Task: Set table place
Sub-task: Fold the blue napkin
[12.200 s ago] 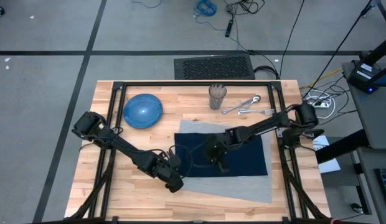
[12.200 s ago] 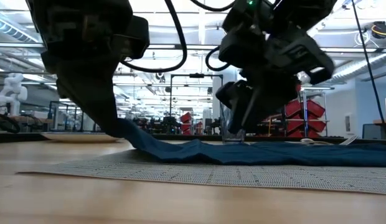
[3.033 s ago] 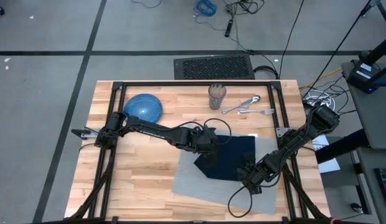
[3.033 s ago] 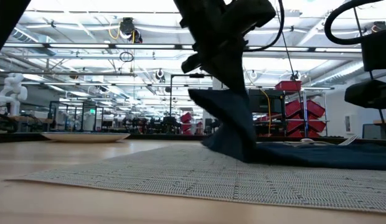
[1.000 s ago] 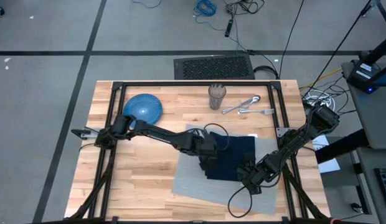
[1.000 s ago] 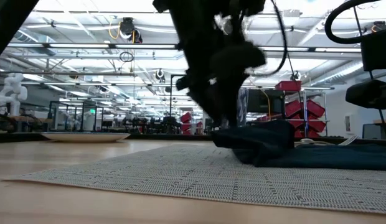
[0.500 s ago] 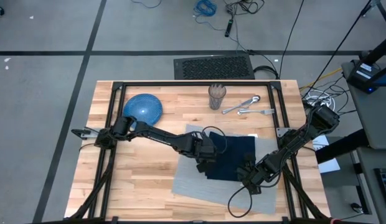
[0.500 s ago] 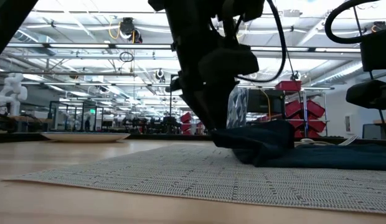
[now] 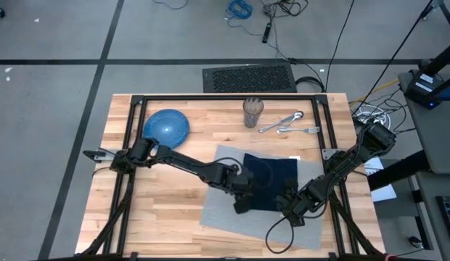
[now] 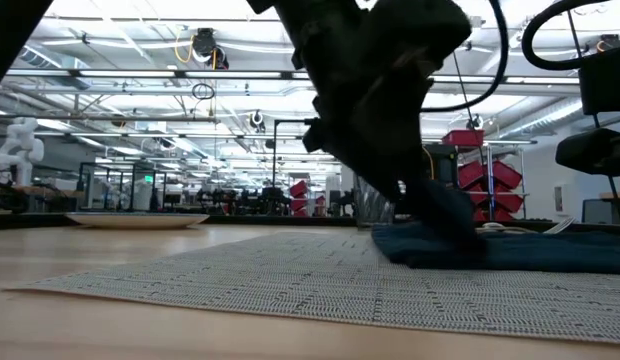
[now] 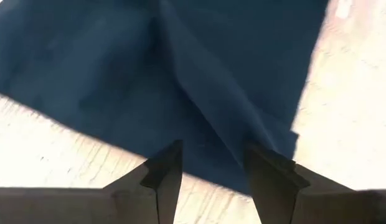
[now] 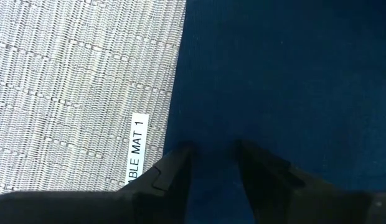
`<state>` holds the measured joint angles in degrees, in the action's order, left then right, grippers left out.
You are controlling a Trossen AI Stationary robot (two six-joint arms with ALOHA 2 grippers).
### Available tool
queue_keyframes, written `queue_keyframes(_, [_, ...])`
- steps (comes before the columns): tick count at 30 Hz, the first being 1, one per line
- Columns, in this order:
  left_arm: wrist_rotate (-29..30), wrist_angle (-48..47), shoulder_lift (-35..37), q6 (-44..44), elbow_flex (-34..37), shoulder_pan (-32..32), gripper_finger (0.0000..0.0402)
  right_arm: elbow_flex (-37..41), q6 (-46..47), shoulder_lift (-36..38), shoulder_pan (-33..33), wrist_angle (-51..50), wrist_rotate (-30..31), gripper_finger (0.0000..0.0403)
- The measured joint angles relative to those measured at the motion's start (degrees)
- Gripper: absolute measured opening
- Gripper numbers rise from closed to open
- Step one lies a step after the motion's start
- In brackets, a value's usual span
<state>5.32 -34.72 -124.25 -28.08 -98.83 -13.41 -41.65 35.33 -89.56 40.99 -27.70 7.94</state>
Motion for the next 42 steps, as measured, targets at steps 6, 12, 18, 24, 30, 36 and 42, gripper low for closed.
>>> queue_keyframes(6, [-0.78,0.50,0.00,0.03,0.00,-0.60,0.0148,0.00,0.00,-0.02,0.00,0.02,0.00,0.0121])
queue_keyframes(12, [-0.83,5.80,0.00,0.10,0.00,-0.63,0.0147,-0.02,0.04,0.00,0.00,0.00,-0.02,0.0121])
queue_keyframes(18, [-2.96,14.31,-1.11,1.70,0.04,-0.67,0.0147,0.04,0.06,0.94,-0.02,-0.05,-0.10,0.0121])
queue_keyframes(24, [-1.89,10.42,-1.68,1.93,0.04,-0.98,0.0147,0.11,1.09,5.20,0.26,-0.88,0.51,0.0121])
queue_keyframes(30, [-1.44,12.15,-1.66,1.87,0.04,-1.69,0.0147,0.07,3.65,9.81,1.88,-2.20,3.63,0.0121])
queue_keyframes(36, [-3.69,21.01,-1.46,3.43,-0.09,-2.45,0.0147,0.02,6.18,12.68,3.06,-3.16,5.60,0.0121])
queue_keyframes(42, [6.95,4.14,-1.78,2.98,0.08,-1.56,0.0147,0.02,8.90,12.98,4.07,-4.12,5.49,0.0121])
